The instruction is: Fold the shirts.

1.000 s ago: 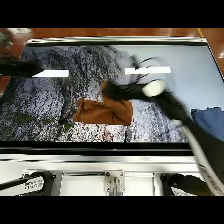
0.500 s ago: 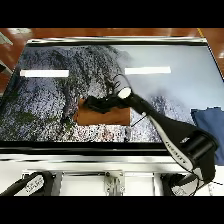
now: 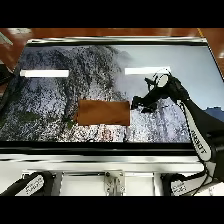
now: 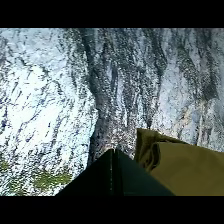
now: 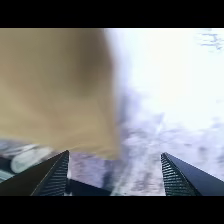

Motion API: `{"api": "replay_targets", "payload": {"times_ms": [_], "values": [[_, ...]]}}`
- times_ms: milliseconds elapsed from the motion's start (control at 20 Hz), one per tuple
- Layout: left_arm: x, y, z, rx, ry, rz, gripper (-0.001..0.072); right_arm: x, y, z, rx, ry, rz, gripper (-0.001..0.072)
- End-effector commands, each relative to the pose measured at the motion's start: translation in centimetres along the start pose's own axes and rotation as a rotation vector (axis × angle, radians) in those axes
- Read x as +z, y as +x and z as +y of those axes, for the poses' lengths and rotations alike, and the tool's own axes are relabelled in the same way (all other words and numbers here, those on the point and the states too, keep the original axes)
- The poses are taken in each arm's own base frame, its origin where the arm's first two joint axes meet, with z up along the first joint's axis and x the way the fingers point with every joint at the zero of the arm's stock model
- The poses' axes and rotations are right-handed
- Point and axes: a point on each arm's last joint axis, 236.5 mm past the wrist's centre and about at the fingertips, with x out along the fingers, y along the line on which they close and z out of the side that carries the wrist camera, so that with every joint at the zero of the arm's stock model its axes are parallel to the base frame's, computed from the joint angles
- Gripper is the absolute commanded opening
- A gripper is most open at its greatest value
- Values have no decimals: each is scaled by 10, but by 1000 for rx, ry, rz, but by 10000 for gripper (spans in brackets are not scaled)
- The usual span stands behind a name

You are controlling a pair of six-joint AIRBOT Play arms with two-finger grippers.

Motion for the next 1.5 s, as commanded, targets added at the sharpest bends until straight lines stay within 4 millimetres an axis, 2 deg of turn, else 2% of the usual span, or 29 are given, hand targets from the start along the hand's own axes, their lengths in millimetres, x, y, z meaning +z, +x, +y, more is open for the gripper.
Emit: {"api": "replay_targets", "payload": {"times_ms": [0,100,200,250,350,450,550,600,700,800,900,1000,1200,1350,1450], "values": [[-3,5,-18,-44,17,5,41,-2,38,-1,90,30,78,692],[-4,6,-29,-68,27,9,41,3,63,23,198,41,86,692],[-6,7,-39,-95,32,12,41,7,74,47,306,41,83,686],[-6,8,-43,-101,31,14,41,7,76,57,350,29,82,571],[-6,7,-51,-134,19,13,41,13,70,66,397,-20,51,84],[-5,6,-58,-164,5,10,41,24,48,70,419,-92,9,68],[-4,5,-64,-190,-7,7,41,45,2,65,417,-133,-88,68],[-4,4,-67,-201,-12,6,41,59,-29,55,394,-143,-160,68],[-2,3,-73,-230,-25,2,41,80,-100,19,319,-102,-314,68],[-1,1,-80,-257,-35,-2,41,84,-170,-32,231,-10,-449,68],[0,-2,-82,-262,-34,-7,41,67,-228,-86,155,91,-545,68],[1,-9,-84,-263,-28,-21,41,38,-273,-140,74,187,-612,68],[6,-34,-93,-270,-3,-74,41,-24,-343,-235,-89,408,-761,68],[5,-60,-102,-278,26,-112,41,-65,-372,-291,-147,570,-838,68],[0,-77,-108,-285,47,-125,41,-87,-383,-319,-168,656,-875,68]]}}
